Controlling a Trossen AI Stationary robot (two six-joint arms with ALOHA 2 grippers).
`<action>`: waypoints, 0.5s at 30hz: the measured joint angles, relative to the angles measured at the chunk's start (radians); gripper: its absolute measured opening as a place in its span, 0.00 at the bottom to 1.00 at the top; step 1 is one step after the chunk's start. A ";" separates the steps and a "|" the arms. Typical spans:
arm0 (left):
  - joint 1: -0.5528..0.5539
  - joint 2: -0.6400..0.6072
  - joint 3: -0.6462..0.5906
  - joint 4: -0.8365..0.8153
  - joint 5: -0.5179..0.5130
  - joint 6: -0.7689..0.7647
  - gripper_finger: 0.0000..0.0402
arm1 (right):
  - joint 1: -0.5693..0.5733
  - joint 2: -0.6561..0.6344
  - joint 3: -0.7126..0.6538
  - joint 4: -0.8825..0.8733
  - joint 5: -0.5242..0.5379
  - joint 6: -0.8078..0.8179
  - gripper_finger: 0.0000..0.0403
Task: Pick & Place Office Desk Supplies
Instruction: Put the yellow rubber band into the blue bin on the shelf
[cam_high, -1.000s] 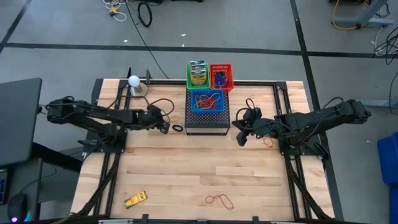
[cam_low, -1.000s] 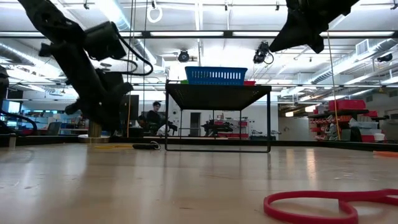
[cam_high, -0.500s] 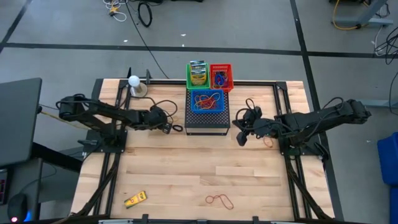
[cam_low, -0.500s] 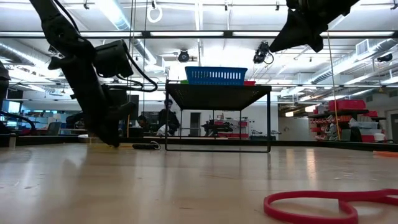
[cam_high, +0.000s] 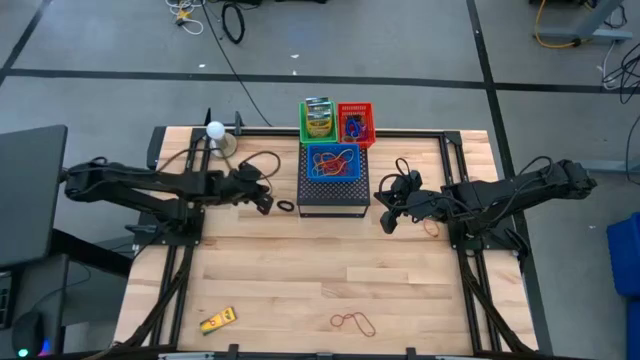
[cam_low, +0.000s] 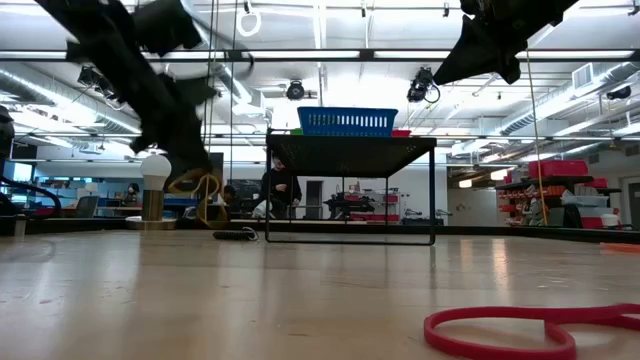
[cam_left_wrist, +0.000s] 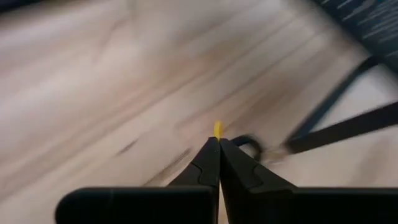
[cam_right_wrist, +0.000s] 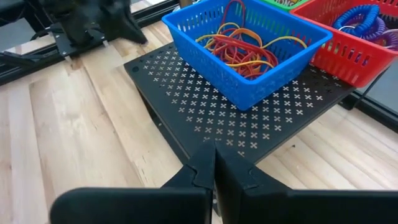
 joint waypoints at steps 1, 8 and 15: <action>-0.012 -0.031 0.018 -0.016 -0.003 0.018 0.01 | 0.000 0.000 0.000 0.000 0.000 0.000 0.03; -0.059 -0.134 0.187 -0.054 -0.056 0.097 0.01 | 0.000 0.000 0.000 -0.001 0.000 0.001 0.03; -0.020 -0.010 0.387 -0.012 -0.081 0.257 0.01 | -0.001 0.000 0.000 -0.002 0.024 0.000 0.03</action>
